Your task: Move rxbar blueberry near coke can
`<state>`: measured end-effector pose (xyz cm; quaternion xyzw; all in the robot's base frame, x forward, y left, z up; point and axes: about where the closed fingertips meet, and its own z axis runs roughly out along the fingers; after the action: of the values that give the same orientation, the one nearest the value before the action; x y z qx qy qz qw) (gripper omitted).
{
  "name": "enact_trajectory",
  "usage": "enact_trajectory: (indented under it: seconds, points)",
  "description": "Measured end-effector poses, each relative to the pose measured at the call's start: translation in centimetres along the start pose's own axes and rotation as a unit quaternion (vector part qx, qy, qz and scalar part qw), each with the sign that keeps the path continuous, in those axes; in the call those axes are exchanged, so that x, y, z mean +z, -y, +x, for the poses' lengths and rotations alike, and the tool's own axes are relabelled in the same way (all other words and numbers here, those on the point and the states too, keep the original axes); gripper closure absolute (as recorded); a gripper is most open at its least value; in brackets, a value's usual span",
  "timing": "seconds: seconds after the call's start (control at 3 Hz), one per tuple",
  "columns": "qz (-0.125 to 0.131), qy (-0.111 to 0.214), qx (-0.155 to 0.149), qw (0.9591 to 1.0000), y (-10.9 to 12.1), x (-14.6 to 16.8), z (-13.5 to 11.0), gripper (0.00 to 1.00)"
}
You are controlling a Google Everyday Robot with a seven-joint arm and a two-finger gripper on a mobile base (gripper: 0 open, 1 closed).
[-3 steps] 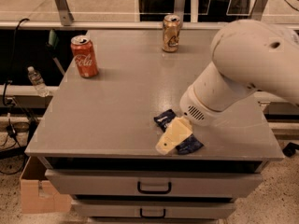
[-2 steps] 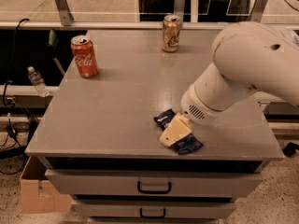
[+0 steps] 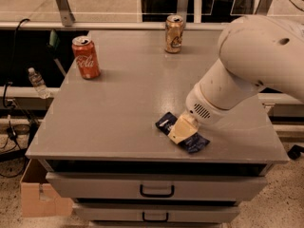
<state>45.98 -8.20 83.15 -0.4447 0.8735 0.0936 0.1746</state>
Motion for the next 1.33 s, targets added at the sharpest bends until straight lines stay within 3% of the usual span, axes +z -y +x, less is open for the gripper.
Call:
enact_trajectory:
  seconds: [0.33,0.67,1.0,1.33]
  points:
    - [0.0,0.0,0.0,1.0,0.0,0.0,0.0,1.0]
    - [0.033,0.012,0.002,0.9994,1.6,-1.8,0.2,1.0]
    - [0.082,0.028,0.003,0.9962,4.1,-4.9,1.1,1.0]
    - [0.127,0.044,-0.015,0.9908,6.5,-9.2,2.7,1.0]
